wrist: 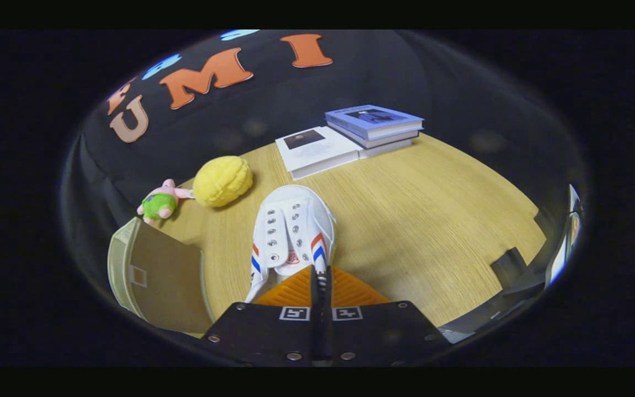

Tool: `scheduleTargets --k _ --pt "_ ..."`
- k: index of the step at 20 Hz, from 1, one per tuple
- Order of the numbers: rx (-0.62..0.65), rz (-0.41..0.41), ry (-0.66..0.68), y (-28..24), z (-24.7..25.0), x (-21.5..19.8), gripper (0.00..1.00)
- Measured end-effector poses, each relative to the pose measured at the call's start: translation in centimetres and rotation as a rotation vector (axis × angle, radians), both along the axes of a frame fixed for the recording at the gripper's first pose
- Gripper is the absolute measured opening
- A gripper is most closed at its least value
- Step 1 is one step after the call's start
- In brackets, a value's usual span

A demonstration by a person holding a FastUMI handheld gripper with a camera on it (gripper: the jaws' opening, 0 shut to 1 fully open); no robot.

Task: Open the storage box then place both shoes into the box .Put the left shoe in first, then the right shoe, with the right side of both shoes facing outward in a uniform manner.

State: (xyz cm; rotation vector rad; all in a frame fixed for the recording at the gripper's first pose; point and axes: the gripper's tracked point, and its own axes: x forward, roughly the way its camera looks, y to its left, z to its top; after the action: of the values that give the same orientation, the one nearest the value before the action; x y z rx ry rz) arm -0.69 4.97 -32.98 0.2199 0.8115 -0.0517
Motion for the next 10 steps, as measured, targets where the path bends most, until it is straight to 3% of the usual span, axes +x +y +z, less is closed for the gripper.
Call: scheduleTargets --k 10 --pt "0.105 0.125 -0.161 12.9 10.3 -0.7 0.0"
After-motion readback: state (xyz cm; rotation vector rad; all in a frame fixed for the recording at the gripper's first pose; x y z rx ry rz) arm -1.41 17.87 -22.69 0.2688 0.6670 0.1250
